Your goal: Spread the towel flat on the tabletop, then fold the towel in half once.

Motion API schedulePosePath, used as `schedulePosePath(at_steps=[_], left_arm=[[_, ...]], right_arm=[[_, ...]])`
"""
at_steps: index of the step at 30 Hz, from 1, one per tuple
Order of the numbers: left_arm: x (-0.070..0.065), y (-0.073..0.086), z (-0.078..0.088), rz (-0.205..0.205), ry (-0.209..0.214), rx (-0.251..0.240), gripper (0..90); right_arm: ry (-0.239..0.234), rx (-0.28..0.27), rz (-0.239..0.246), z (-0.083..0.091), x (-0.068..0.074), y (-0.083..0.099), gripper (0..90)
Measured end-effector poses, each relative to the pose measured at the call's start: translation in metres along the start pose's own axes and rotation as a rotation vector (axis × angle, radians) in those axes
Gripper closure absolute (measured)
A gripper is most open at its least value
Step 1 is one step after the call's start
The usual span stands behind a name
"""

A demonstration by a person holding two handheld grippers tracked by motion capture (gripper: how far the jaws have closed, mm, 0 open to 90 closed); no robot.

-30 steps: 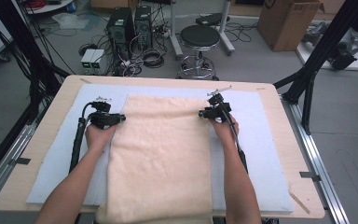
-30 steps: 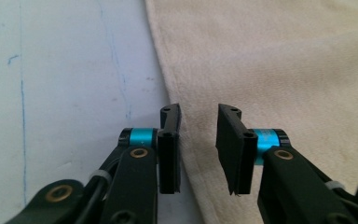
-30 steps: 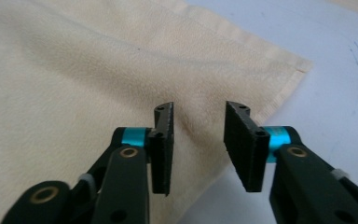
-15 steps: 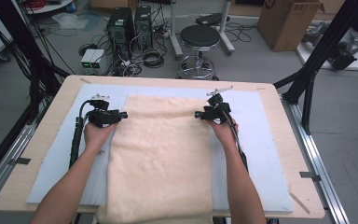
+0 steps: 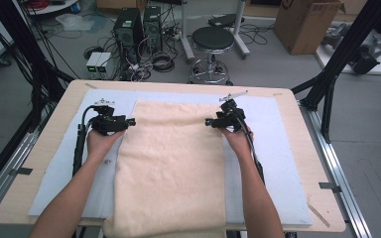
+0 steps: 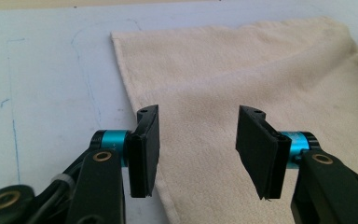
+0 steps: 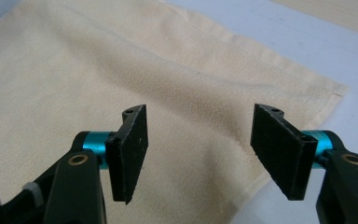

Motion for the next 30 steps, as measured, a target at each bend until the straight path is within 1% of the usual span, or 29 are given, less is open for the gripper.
schedulePosePath(at_steps=[2, 4, 5, 8, 9, 10, 11, 12, 14, 15, 16, 17, 19, 20, 22, 23, 24, 25, 26, 28, 29, 30], left_arm=[[0.001, -0.001, 0.000, -0.002, -0.013, -0.006, 50.0], [0.003, -0.001, -0.001, 0.010, -0.037, -0.007, 51.1], [0.005, 0.000, -0.001, 0.016, -0.045, -0.007, 51.4], [0.010, -0.001, -0.003, 0.023, -0.075, -0.017, 53.0], [0.011, -0.001, -0.004, 0.022, -0.082, -0.022, 53.6], [0.014, -0.001, -0.005, 0.027, -0.092, -0.022, 54.2], [0.016, -0.001, -0.006, 0.036, -0.095, -0.022, 54.5], [0.019, 0.000, -0.008, 0.043, -0.100, -0.013, 54.5], [0.023, -0.002, -0.013, 0.043, -0.107, 0.028, 54.5], [0.024, -0.006, -0.016, 0.042, -0.108, 0.031, 54.5], [0.024, -0.010, -0.019, 0.039, -0.103, 0.022, 54.7], [0.025, -0.013, -0.022, 0.046, -0.101, 0.026, 55.4], [0.029, -0.014, -0.029, 0.040, -0.110, 0.065, 55.3], [0.032, -0.012, -0.032, 0.053, -0.114, 0.070, 55.6], [0.035, -0.007, -0.037, 0.081, -0.101, 0.082, 56.4], [0.036, -0.003, -0.040, 0.082, -0.104, 0.106, 56.9], [0.037, 0.000, -0.043, 0.083, -0.110, 0.124, 56.9], [0.037, 0.004, -0.046, 0.087, -0.113, 0.142, 57.0], [0.036, 0.004, -0.047, 0.077, -0.122, 0.135, 56.3], [0.035, 0.004, -0.047, 0.064, -0.137, 0.149, 56.0], [0.034, 0.004, -0.047, 0.068, -0.139, 0.147, 56.2], [0.034, 0.004, -0.047, 0.074, -0.142, 0.145, 56.5]], right_arm=[[0.008, -0.009, 0.000, 0.002, -0.002, -0.001, 36.3], [0.016, -0.019, 0.003, 0.002, -0.005, -0.002, 36.4], [0.021, -0.011, -0.002, 0.002, -0.005, -0.001, 36.6], [0.039, -0.011, -0.002, 0.000, -0.010, -0.001, 37.5], [0.047, -0.004, 0.010, -0.002, -0.012, -0.001, 37.4], [0.053, 0.005, 0.007, -0.003, -0.014, -0.001, 37.7], [0.063, -0.003, 0.012, -0.003, -0.016, -0.003, 39.4], [0.071, -0.010, 0.012, -0.003, -0.018, -0.004, 40.3], [0.094, -0.018, 0.000, -0.005, -0.025, -0.004, 41.5], [0.105, -0.006, -0.011, -0.006, -0.028, -0.002, 41.5], [0.115, 0.002, -0.020, -0.008, -0.031, 0.000, 41.4], [0.114, 0.015, -0.027, -0.010, -0.033, 0.002, 41.1], [0.112, 0.042, -0.042, -0.013, -0.036, 0.005, 40.6], [0.107, 0.047, -0.051, -0.015, -0.036, 0.006, 40.5], [0.099, 0.061, -0.047, -0.019, -0.034, 0.007, 40.5], [0.103, 0.067, -0.037, -0.022, -0.034, 0.008, 40.5], [0.099, 0.077, -0.039, -0.024, -0.033, 0.009, 40.6], [0.095, 0.094, -0.052, -0.027, -0.031, 0.011, 40.5], [0.091, 0.106, -0.054, -0.030, -0.030, 0.014, 40.5], [0.101, 0.133, -0.057, -0.035, -0.028, 0.018, 40.4], [0.113, 0.130, -0.065, -0.035, -0.028, 0.018, 41.1], [0.114, 0.134, -0.075, -0.035, -0.028, 0.018, 42.0]])
Point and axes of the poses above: each handheld gripper's, and its own axes: z roughly backward along the jaws, y roughly out of its underside, x roughly to its left, the point moved 8 cm from there along -z, roughly forward along the jaws, and after that the axes turned 10 degrees about y, right-handed, at the moved point
